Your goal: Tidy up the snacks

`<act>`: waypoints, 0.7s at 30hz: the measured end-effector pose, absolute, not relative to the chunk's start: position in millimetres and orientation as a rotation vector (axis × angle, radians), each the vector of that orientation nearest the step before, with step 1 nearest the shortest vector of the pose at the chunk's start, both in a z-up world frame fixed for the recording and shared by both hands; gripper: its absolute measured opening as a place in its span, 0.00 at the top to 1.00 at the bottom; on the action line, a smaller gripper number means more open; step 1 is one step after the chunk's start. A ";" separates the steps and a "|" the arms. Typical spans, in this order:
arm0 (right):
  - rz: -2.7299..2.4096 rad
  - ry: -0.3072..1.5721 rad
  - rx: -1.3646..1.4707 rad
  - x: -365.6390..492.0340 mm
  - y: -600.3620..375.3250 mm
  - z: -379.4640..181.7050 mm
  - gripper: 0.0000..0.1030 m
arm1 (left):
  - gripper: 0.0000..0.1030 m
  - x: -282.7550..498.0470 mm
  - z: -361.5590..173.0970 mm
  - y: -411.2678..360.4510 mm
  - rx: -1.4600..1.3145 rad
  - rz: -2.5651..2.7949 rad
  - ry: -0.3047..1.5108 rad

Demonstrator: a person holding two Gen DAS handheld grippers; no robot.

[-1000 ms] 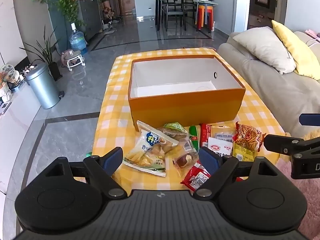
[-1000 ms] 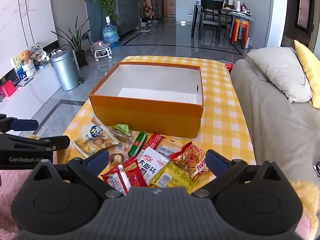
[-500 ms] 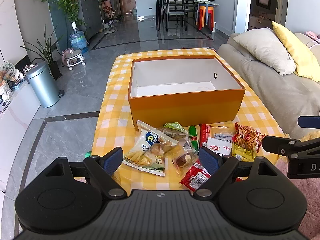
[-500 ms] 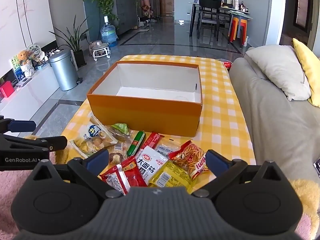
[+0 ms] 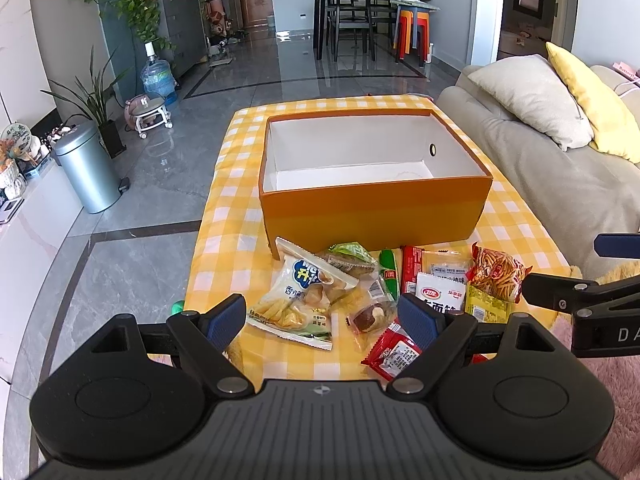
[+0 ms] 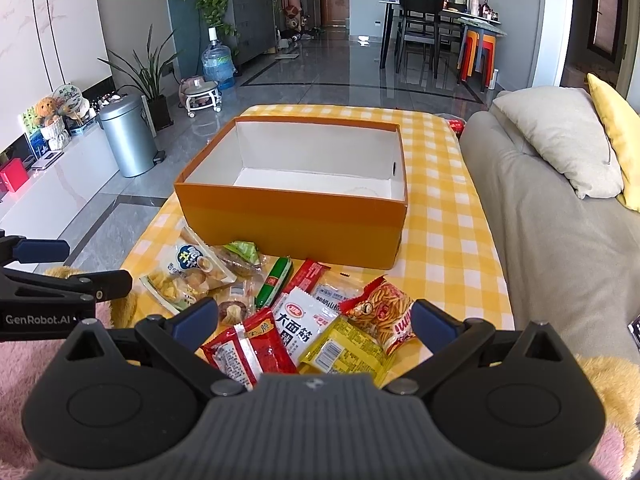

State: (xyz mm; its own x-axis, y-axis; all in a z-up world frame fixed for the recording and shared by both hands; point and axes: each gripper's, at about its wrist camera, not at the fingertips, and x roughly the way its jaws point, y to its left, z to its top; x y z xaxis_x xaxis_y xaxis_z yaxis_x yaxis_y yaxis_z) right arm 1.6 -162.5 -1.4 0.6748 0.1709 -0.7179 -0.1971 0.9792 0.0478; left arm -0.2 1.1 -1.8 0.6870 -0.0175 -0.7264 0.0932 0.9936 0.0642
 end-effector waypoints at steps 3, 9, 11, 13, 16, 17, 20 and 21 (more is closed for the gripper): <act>0.206 0.806 -0.035 0.9 -162.8 -0.6 0.04 | 0.03 -1.2 -2.0 1.7 0.099 -0.063 0.813; 0.202 0.811 -0.031 1.5 -163.8 -1.3 0.04 | 0.03 -1.8 -3.5 2.1 0.098 -0.063 0.813; 0.200 0.814 -0.028 2.2 -164.0 -0.7 0.04 | 0.03 -1.4 -3.3 2.2 0.097 -0.063 0.814; 0.199 0.817 -0.026 2.9 -164.3 -0.9 0.04 | 0.03 -1.3 -3.2 2.0 0.097 -0.063 0.816; 0.199 0.819 -0.028 3.5 -163.8 -0.9 0.04 | 0.03 -1.8 -4.4 1.2 0.097 -0.064 0.819; 0.200 0.819 -0.029 2.9 -164.4 -1.2 0.04 | 0.03 -2.0 -4.5 1.2 0.097 -0.064 0.820; 0.202 0.821 -0.033 3.3 -163.6 -1.3 0.04 | 0.03 -2.0 -4.7 1.2 0.097 -0.063 0.819; 0.202 0.821 -0.033 3.3 -163.6 -1.1 0.04 | 0.03 -1.9 -4.5 1.3 0.097 -0.064 0.819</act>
State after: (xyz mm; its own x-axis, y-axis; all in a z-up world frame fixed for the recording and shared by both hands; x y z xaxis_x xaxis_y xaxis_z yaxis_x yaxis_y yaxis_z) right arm 3.3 -163.6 -1.1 0.6635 0.1656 -0.7297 -0.1913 0.9803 0.0486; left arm -1.9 1.3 -4.5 0.6813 -0.0192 -0.7318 0.0940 0.9937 0.0614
